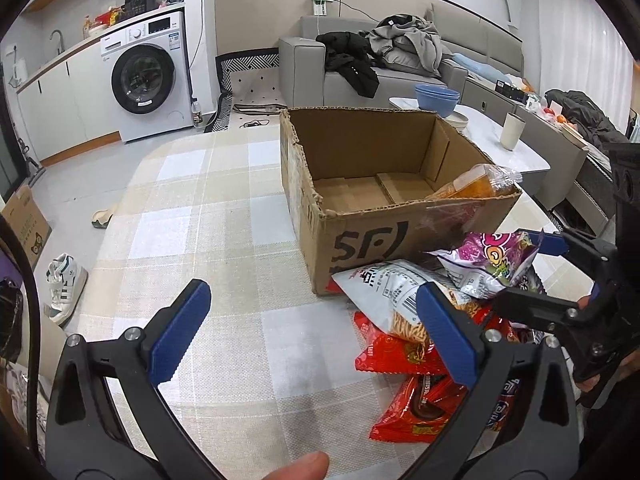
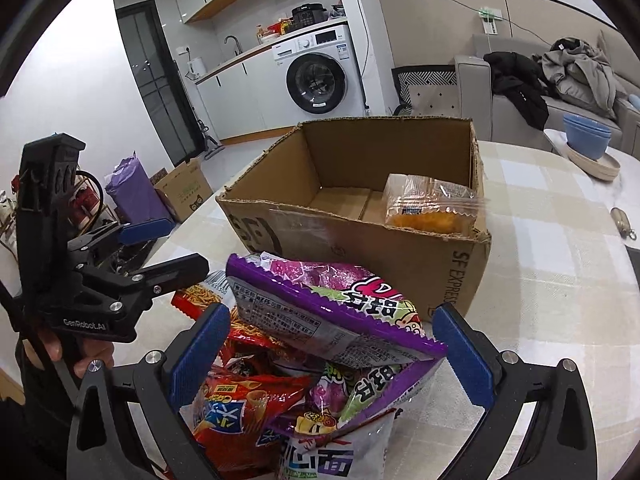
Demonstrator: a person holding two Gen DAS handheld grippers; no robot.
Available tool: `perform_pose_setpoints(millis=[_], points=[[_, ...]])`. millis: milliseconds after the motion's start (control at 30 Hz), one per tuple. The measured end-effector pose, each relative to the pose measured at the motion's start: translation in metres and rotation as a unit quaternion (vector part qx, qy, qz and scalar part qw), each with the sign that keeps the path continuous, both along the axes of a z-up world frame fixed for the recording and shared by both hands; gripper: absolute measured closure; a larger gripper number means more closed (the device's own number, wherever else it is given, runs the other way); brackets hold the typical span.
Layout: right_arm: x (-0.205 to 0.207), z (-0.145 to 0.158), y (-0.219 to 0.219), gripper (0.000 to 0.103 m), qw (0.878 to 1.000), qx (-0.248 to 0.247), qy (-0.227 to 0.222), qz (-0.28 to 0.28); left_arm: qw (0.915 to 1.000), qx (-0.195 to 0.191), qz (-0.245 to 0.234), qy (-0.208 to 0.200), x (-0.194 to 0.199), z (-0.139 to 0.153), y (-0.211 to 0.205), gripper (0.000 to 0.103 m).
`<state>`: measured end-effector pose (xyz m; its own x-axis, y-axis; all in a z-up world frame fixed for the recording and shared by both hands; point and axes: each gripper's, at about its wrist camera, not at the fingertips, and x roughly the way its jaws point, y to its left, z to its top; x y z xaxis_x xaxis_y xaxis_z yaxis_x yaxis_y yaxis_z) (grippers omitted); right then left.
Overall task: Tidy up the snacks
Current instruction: 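Grasp the purple-and-white bag with the right tool while the left tool grasps the white noodle-snack bag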
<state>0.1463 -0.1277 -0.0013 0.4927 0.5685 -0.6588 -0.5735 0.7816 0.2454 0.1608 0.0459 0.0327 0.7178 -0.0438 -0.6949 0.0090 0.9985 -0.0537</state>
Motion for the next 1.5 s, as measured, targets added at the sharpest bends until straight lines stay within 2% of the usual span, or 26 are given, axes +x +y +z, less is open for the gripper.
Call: perform_pose_setpoints(millis=[300,433,467,500,533,667,1000,1233,1433,1500], points=[[0.015,-0.008,0.011,0.0,1.0,0.003,0.011,-0.013,1.0,-0.003,0.002,0.002,0.001,-0.004,-0.001,0.001],[0.018,-0.011,0.016,0.0,1.0,-0.011,0.011,-0.019,1.0,-0.002,0.003,0.003,0.002,-0.006,-0.001,0.001],[0.018,-0.011,0.017,0.002,1.0,-0.014,0.011,-0.021,1.0,-0.003,0.003,0.003,0.002,-0.006,0.0,0.001],[0.017,-0.011,0.017,0.01,1.0,-0.014,0.01,-0.021,1.0,-0.004,0.003,0.003,0.002,-0.007,0.0,0.001],[0.017,-0.01,0.017,0.014,1.0,-0.012,0.009,-0.018,1.0,-0.003,0.003,0.002,0.002,-0.006,0.0,0.001],[0.013,-0.01,0.011,0.017,1.0,-0.005,0.008,-0.01,1.0,-0.001,0.002,0.002,0.002,-0.007,0.0,0.001],[-0.001,0.008,-0.002,0.019,0.999,0.027,-0.016,0.019,1.0,-0.001,-0.001,0.003,0.002,-0.008,-0.002,0.001],[0.001,0.016,-0.018,0.021,0.998,0.053,-0.016,0.013,1.0,-0.006,-0.007,0.005,0.0,-0.008,-0.007,0.001],[-0.001,0.025,-0.028,0.021,0.997,0.072,-0.018,0.008,0.9975,-0.044,-0.049,0.024,0.002,-0.011,-0.014,0.001],[-0.003,0.028,-0.032,0.021,0.997,0.08,-0.021,0.008,0.9965,-0.044,-0.066,0.027,0.002,-0.013,-0.021,0.001]])
